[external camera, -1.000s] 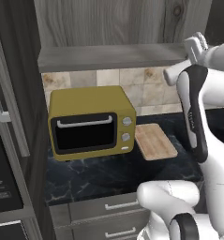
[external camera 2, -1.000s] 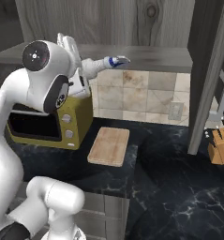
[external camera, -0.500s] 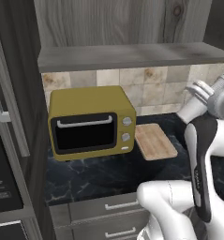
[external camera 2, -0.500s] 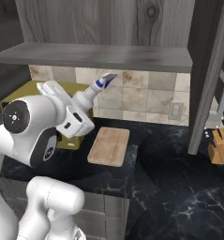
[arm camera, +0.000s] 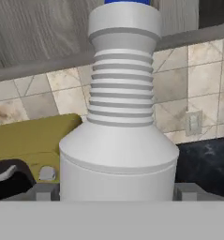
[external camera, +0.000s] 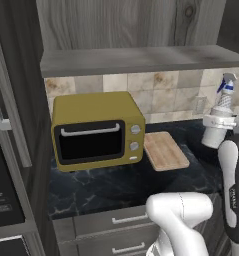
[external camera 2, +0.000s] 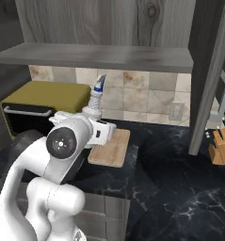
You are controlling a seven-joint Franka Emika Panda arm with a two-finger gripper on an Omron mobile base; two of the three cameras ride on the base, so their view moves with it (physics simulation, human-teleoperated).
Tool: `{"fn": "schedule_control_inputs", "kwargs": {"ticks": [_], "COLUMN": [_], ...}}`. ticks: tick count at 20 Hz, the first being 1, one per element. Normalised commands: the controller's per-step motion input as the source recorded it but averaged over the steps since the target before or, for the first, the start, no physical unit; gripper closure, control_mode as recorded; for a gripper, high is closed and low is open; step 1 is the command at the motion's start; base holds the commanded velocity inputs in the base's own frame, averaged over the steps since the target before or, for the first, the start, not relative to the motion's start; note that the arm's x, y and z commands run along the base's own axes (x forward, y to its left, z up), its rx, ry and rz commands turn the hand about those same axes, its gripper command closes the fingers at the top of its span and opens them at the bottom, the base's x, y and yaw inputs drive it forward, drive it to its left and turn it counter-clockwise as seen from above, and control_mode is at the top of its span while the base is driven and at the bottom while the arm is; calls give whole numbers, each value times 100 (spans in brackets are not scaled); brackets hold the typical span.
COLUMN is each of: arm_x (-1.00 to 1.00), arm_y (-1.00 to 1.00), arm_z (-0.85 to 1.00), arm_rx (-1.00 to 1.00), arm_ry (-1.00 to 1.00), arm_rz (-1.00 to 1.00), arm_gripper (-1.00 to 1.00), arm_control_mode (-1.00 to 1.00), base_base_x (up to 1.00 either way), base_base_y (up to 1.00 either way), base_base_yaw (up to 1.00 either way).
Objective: Grab the spray bottle from the cabinet, then place it next to the cutting board for sanitizing. Then grab the dish brush from the countertop next to the sink and place it next to the cutting board.
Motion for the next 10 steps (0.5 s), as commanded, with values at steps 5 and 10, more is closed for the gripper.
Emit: {"fn": "schedule_control_inputs", "kwargs": {"ticks": [5, 10], "arm_x": [6, 33], "arm_y": [-41, -19], "arm_z": [-93, -74], "arm_rx": [-35, -11], "arm_ry": [-25, -39], "arm_rz": [43, 44], "arm_gripper": [100, 100], "arm_control_mode": [-100, -100], "base_base_x": [0, 0], "base_base_y": [0, 0], "base_base_yaw": [0, 0]}}
